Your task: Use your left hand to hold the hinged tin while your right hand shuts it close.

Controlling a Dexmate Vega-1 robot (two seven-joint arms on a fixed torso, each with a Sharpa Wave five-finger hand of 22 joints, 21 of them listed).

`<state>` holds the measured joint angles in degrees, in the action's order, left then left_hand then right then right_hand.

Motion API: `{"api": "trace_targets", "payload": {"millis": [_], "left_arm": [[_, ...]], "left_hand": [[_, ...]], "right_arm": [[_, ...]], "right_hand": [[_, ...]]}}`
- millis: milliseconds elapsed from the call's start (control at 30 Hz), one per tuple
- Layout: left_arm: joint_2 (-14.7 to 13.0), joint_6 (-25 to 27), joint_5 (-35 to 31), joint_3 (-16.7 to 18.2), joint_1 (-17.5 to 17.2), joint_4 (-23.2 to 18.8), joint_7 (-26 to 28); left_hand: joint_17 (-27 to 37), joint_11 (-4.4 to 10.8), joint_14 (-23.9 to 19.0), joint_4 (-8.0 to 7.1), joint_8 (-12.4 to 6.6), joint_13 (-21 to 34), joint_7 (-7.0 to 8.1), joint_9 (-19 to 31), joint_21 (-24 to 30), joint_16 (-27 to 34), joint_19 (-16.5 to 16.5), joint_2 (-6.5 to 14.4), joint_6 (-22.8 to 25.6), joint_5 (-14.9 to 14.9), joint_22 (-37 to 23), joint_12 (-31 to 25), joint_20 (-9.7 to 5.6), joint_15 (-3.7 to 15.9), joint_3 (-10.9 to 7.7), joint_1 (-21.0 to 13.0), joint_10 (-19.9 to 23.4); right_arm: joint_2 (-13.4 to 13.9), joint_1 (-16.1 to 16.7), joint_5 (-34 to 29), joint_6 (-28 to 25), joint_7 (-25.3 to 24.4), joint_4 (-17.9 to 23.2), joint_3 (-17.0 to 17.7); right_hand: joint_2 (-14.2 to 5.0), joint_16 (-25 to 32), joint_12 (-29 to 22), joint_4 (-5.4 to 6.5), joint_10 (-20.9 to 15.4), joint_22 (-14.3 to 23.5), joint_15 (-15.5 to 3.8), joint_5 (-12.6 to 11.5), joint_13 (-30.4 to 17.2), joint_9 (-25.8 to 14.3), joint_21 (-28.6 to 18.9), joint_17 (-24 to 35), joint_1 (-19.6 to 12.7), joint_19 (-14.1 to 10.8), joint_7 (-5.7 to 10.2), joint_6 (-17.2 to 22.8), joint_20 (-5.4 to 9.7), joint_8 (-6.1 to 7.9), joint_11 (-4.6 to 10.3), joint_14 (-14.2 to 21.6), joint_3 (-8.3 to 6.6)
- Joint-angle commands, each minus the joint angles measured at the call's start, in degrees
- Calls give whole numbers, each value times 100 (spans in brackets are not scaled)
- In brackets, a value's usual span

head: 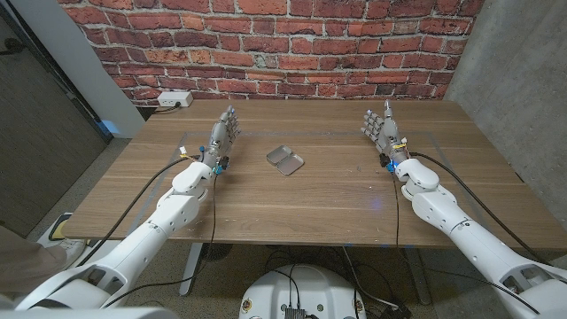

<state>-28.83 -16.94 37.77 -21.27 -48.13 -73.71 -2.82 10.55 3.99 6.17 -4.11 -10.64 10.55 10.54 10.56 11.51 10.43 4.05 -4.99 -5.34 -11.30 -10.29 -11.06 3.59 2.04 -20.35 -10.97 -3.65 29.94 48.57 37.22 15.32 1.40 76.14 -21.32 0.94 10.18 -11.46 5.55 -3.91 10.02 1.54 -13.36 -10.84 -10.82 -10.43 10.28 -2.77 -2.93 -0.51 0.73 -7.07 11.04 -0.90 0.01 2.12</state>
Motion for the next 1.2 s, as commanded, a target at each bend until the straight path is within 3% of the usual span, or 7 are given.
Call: {"api": "trace_targets", "payload": {"millis": [33, 400, 633, 767, 900, 1200], "left_arm": [[32, -28, 65, -11, -10, 10, -83], [92, -120, 133, -10, -29, 51, -190], [-30, -89, 83, -2, -87, -185, -183], [-53, -119, 13, 21, -211, -339, 3], [35, -120, 21, 10, -299, -409, 158], [35, -59, -96, -90, -254, -444, 184]], "left_hand": [[15, 1, 40, -1, -36, 30, 51, 11, 32, 39, 33, -14, 26, -26, -19, -48, 16, 137, -36, -23, -19], [14, -17, 18, -9, -63, 29, 30, 9, 40, 48, 1, -5, 96, -34, -18, -64, 21, 125, -22, -13, 12], [13, -25, 23, -14, -77, 29, 23, 8, 38, 45, -2, -1, 143, -38, -18, -65, 25, 121, -12, -8, 13], [12, -46, 3, -17, -93, 28, 15, 7, 38, 52, -8, 0, 197, -41, -17, -76, 30, 117, -4, -2, 41], [11, -54, -9, -22, -121, 28, -19, 6, 38, 55, -17, 2, 286, -43, -17, -88, 29, 119, 6, 5, 74], [12, -70, -93, -45, -155, 28, -59, 5, 45, 79, -61, -27, 451, -47, -16, -145, 52, 92, 61, 58, 240]], "right_arm": [[29, -2, 17, -119, 20, 103, -34], [37, 41, -38, -168, -114, 261, -47], [107, 19, -174, -166, -103, 346, -105], [157, -55, -377, -188, -170, 327, -177], [208, -154, -270, -290, 112, 214, -207], [207, -273, -303, -224, 289, -16, -251]], "right_hand": [[-33, 21, -32, 37, -35, 25, 7, -29, -16, -13, -28, 19, -68, 27, -21, 28, -39, 26, -11, -33, -5], [-74, 13, -41, 21, -34, 26, -12, -34, -16, -13, -25, 16, -112, 59, 11, 43, -33, 35, 0, -78, -23], [-157, 39, -142, -90, -247, 31, -32, -28, -29, -20, -36, 16, -328, 96, 85, 133, -138, 87, -36, -50, -104], [-184, 35, -148, -126, -252, 34, -5, -18, -35, -24, -35, 17, -396, 123, 187, 187, -146, 110, -52, -72, -131], [-207, 46, -160, -161, -266, 39, 69, -4, -43, -30, -41, 22, -458, 137, 214, 199, -255, 115, -73, -62, -153], [-224, 53, -176, -196, -286, 44, 120, 19, -53, -38, -43, 29, -519, 165, 267, 220, -348, 122, -89, -64, -171]]}}
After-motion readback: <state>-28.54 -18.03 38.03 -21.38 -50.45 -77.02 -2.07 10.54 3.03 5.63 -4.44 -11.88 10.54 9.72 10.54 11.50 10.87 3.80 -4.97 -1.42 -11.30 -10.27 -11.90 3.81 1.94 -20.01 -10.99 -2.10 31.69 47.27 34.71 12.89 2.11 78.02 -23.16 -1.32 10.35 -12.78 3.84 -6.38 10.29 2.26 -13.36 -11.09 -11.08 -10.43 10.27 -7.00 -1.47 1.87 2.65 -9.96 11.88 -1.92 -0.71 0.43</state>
